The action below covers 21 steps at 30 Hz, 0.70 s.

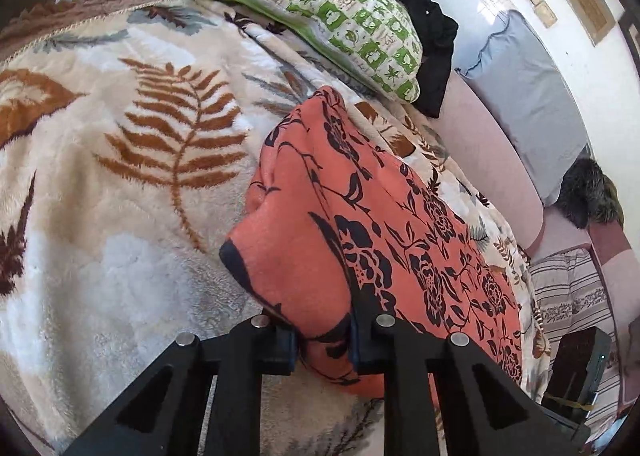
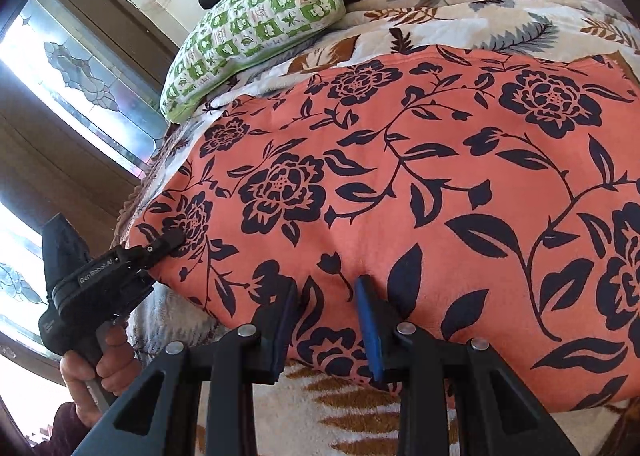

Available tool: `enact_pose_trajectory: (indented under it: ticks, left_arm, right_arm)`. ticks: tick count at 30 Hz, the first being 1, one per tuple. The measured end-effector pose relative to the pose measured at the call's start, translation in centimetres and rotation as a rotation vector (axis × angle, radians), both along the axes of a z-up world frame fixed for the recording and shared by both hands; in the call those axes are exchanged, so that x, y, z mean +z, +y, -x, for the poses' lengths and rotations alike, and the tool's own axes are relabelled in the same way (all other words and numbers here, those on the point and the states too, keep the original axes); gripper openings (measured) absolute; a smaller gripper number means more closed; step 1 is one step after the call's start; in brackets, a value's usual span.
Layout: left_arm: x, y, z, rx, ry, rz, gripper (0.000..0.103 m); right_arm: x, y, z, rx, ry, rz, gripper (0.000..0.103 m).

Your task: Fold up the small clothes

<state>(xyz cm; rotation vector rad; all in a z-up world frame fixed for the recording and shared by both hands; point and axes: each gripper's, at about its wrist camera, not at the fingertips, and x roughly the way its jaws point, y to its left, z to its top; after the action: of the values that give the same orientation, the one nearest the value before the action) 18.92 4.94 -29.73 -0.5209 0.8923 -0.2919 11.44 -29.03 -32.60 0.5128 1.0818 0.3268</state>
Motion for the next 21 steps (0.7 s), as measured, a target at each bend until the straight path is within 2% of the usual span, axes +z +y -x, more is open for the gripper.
enact_pose_trajectory:
  ticks: [1,2,3,4,5,6,7,9,10,11,12,14,17,21]
  left_arm:
    - [0.1,-0.2,-0.1,0.001,-0.007,-0.007,0.019]
    - [0.1,-0.4,-0.2,0.009,-0.008,-0.015,0.024]
    - [-0.1,-0.5,-0.3,0.022,0.000,-0.016,0.032]
    - [-0.5,-0.6,-0.5,0.029,0.015,-0.003,0.058]
    - [-0.9,-0.7,-0.6,0.027,0.025,0.014,0.064]
    - [-0.9,-0.8,-0.4,0.034,0.011,0.002,0.064]
    - [-0.7,-1.3,-0.5,0.026,-0.003,-0.027,0.062]
    - [-0.7,-2.0,-0.8,0.014,-0.017,-0.100,0.045]
    - [-0.9,-2.0,-0.9,0.019,-0.019,-0.132,0.032]
    - [-1.0,-1.9,-1.1,0.015,-0.018,-0.141,0.028]
    - [-0.8,-1.9,-1.1,0.011,-0.019,-0.145,0.026]
    - [0.0,-2.2,-1.0,-0.009,-0.043,-0.189,0.018]
    - [2.5,-4.0,0.2,-0.057,-0.151,-0.278,0.015]
    - [5.9,-8.4,2.0,-0.182,-0.302,-0.386,0.014]
  right_arm:
    - [0.2,-0.1,-0.1,-0.002,0.001,-0.008,0.033]
    - [0.6,-0.2,-0.1,-0.009,-0.010,-0.023,0.033]
    - [1.1,-0.4,0.0,-0.021,-0.038,-0.037,0.032]
    - [1.6,-0.6,0.1,-0.033,-0.072,-0.043,0.032]
    - [2.1,-0.7,0.1,-0.048,-0.101,-0.041,0.031]
    - [2.4,-0.8,0.0,-0.068,-0.116,-0.037,0.031]
    - [2.3,-1.0,-0.3,-0.086,-0.113,-0.039,0.031]
    - [0.4,-1.1,-1.3,-0.102,-0.028,-0.035,0.032]
    - [-0.9,-1.1,-1.9,-0.092,0.021,-0.039,0.030]
    - [-1.1,-1.3,-1.8,-0.099,0.002,-0.048,0.025]
    - [-0.8,-1.6,-1.9,-0.095,0.005,-0.059,0.021]
    - [-0.6,-2.4,-2.0,-0.099,0.036,-0.106,0.021]
    - [-0.8,-4.2,-1.8,-0.126,0.057,-0.189,0.021]
    - [-0.2,-7.1,-1.7,-0.166,0.034,-0.295,0.028]
